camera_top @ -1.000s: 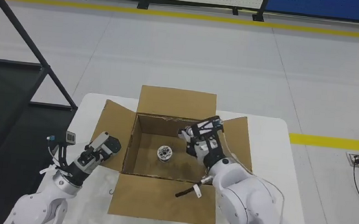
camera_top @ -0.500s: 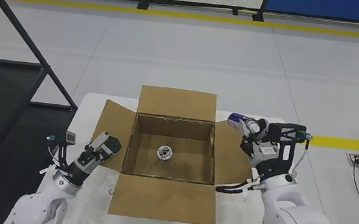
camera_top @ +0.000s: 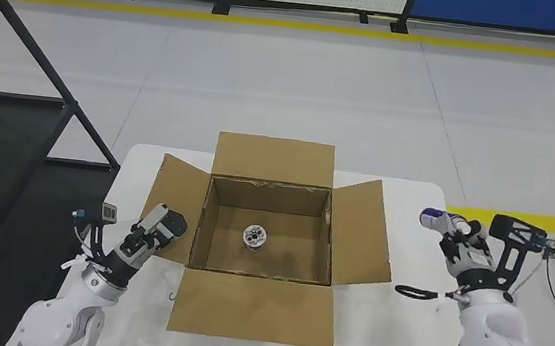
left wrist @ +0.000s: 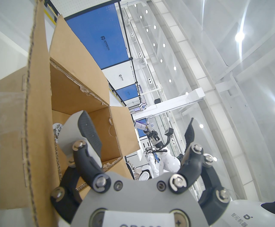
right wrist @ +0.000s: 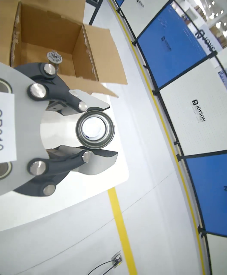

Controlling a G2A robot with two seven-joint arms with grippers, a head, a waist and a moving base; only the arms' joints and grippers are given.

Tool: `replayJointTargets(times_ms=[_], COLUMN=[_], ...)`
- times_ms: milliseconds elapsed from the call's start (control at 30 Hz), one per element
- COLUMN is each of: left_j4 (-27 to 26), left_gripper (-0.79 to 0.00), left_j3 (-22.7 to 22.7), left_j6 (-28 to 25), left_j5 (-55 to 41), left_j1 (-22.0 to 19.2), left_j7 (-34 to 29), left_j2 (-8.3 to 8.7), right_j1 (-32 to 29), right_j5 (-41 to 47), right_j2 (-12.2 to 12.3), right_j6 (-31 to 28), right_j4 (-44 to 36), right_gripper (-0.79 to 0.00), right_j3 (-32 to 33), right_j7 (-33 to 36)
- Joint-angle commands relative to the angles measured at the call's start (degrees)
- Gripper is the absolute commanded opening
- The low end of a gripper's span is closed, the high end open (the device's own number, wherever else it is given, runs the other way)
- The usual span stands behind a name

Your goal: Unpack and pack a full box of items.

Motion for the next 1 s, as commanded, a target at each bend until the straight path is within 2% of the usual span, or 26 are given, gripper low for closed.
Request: replayJointTargets(times_ms=[0, 233, 433, 967], left_j4=[0.0, 0.0, 0.0, 0.0], left_gripper=[0.0, 0.0, 0.0, 0.0], left_j3=[0.0, 0.0, 0.0, 0.0], left_j6=[0.0, 0.0, 0.0, 0.0], left_j5=[0.0, 0.0, 0.0, 0.0], left_j1=[0.0, 0.0, 0.0, 0.0], left_j7=[0.0, 0.0, 0.0, 0.0], left_j2=[0.0, 0.0, 0.0, 0.0], right_j1=[1.14, 4.23, 6.83, 14.21], right_j5=[-0.78, -1.22, -6.11, -9.58], right_j2=[0.11, 0.83, 1.17, 1.28], right_j6=[0.34, -4.08, -2.52, -1.75], right_j4=[2.59, 10.3, 15.37, 26.68], right_gripper=[-0.785, -0.785, -0.785, -0.785], right_j3=[0.3, 1.65, 0.73, -2.71], right_j7=[2.26, 10.65, 15.02, 20.37])
